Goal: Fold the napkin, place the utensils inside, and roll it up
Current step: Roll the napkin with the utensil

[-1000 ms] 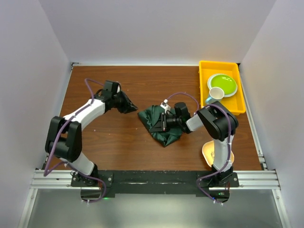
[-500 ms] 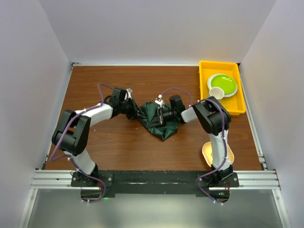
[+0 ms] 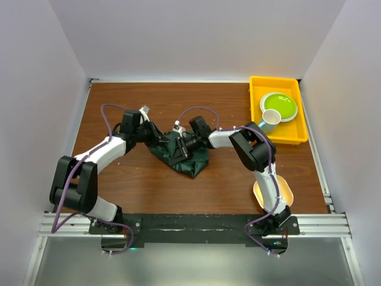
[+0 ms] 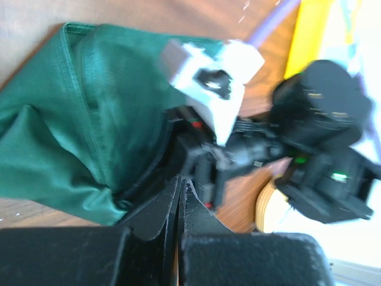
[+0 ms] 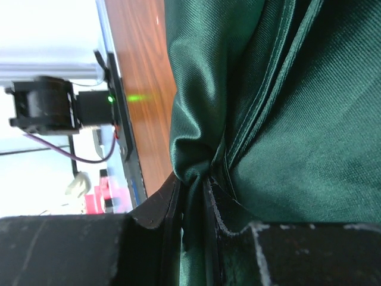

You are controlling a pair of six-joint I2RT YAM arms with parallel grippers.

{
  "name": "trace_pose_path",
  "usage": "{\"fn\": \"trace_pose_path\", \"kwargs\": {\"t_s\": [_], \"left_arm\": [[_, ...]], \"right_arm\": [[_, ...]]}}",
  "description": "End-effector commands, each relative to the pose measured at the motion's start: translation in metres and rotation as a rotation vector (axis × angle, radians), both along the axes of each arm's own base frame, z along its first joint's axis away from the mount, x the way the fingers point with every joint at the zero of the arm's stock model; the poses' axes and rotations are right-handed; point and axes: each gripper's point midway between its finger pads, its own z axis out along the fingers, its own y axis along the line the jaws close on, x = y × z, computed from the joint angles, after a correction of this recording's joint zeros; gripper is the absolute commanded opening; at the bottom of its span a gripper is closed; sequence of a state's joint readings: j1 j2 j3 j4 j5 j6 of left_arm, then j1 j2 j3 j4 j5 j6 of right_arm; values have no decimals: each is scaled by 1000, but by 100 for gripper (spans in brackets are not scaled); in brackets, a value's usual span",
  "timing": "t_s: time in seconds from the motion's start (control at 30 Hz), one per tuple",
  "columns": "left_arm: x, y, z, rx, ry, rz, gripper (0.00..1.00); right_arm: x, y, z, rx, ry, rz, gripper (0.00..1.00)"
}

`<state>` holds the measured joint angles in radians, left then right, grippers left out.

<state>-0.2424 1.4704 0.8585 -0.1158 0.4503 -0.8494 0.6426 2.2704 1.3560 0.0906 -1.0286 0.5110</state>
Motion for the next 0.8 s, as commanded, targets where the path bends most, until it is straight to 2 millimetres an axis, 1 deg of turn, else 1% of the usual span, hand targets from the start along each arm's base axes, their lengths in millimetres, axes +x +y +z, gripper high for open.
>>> {"fn": "trace_pose_path", "kwargs": {"t_s": [0.0,0.03,0.07,0.13,0.17,0.2,0.23,0.3,0.33,0.4,0.5,0.6,0.63,0.67,0.7,0.73,0.77], "left_arm": [[-2,-14,-21,-58,15,-58,1],[3,-17,-21,-64,14,-69,1],[4,-19,-38,-57,66,-81,0],[12,-23,-45,-37,98,-101,0],[14,-24,-57,-23,129,-103,0],[21,-26,-56,-17,117,-110,0],[22,-27,-65,-5,130,-113,0],[30,-31,-65,-8,112,-123,0],[31,-33,-69,-12,119,-128,0],[38,-38,-64,-28,79,-130,0],[42,-42,-58,-44,48,-135,0],[43,-44,-63,-41,73,-130,0],[43,-43,-74,-23,106,-125,0],[43,-43,-80,-10,124,-121,0],[37,-41,-88,16,177,-114,0],[36,-34,-102,59,214,-84,0],[33,-31,-108,78,239,-74,0]], "right_arm": [[-11,-32,-16,-137,-29,-28,0],[-11,-34,-17,-144,-39,-28,0],[-15,-37,-19,-149,-50,-12,0],[-19,-42,-22,-161,-53,-8,0],[-20,-43,-23,-170,-57,-3,0],[-19,-44,-24,-178,-64,1,0],[-20,-46,-25,-189,-65,6,0],[-19,-45,-25,-191,-70,12,0],[-20,-46,-25,-193,-68,18,0],[-19,-45,-25,-192,-73,23,0],[-17,-44,-24,-191,-75,21,0],[-16,-44,-23,-194,-74,15,0],[-15,-43,-21,-191,-80,12,0],[-14,-42,-20,-191,-84,12,0],[-14,-41,-18,-192,-86,11,0],[-13,-42,-18,-198,-83,7,0],[-11,-41,-14,-197,-95,3,0]]}}
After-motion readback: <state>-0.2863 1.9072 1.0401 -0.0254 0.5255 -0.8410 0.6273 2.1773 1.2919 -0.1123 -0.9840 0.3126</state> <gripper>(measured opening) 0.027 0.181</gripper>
